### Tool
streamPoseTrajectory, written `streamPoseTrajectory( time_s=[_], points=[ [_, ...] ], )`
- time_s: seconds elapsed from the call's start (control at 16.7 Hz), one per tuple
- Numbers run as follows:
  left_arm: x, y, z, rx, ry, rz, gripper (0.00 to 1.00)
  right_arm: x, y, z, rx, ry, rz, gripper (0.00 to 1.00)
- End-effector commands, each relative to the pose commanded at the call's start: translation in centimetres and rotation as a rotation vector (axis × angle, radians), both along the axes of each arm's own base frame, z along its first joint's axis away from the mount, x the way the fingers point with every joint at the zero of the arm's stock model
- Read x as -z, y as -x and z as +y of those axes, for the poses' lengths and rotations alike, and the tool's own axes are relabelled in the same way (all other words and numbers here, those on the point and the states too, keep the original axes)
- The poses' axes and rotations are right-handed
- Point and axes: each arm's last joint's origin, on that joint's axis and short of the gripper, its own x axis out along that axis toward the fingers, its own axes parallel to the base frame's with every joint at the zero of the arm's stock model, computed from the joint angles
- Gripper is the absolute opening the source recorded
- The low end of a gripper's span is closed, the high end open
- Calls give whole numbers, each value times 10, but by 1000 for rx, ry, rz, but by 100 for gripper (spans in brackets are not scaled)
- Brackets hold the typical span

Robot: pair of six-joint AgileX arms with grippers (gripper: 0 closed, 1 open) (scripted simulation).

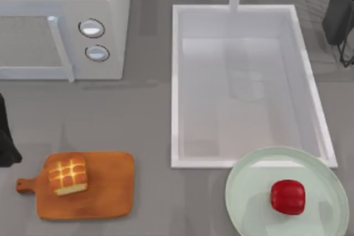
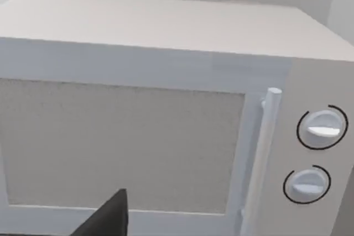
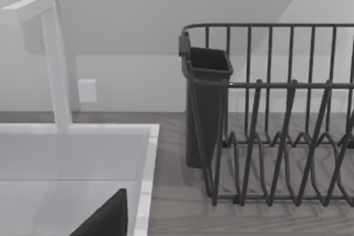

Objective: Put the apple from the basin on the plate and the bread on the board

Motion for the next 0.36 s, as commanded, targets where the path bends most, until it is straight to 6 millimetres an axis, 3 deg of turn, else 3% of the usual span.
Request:
streamPoseTrajectory(
  time_s=[0.18, 0.36],
  points=[
    [25, 4, 3, -30, -57, -36, 100, 0, 0, 0, 0, 0, 0, 100],
    [32, 4, 4, -47, -79, -37, 100, 0, 0, 0, 0, 0, 0, 100]
  ],
)
